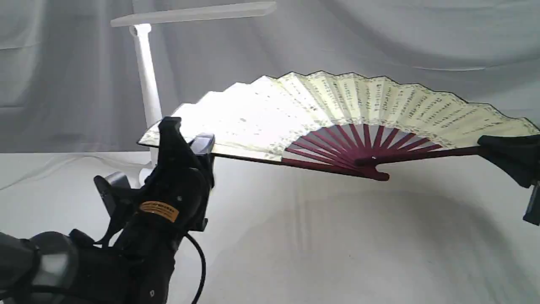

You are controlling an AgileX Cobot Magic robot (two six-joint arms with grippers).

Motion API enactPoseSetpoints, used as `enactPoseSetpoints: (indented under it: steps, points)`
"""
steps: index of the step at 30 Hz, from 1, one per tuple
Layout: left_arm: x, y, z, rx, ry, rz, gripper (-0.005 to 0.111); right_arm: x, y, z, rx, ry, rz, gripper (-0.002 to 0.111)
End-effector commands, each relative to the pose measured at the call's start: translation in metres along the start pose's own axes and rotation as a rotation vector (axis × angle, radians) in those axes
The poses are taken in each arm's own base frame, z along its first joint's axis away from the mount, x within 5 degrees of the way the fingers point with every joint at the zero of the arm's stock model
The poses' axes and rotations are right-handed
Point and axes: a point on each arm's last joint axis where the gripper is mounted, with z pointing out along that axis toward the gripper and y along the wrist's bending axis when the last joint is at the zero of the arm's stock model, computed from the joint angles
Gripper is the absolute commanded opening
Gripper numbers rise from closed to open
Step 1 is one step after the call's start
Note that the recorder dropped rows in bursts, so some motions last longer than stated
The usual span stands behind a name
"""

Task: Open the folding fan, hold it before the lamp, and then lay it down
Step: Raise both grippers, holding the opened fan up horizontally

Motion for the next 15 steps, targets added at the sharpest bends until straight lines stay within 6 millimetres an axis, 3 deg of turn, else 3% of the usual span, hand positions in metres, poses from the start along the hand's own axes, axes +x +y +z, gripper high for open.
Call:
enactPoseSetpoints:
  steps: [1,9,15]
  points:
    - [-0.032,-0.022,-0.006,0.114,-0.211,-0.129,0.000,0.002,0.003,0.006,0.058,-0.023,-0.087,0.000]
    - [-0.060,-0.028,-0.027,0.093,-0.272,-0.111,0.000,0.021,0.022,0.027,0.038,0.047,-0.143,0.000]
    - [-0.069,-0.038,-0.038,0.106,-0.289,-0.118,0.000,0.033,0.035,0.036,0.022,0.083,-0.179,0.000]
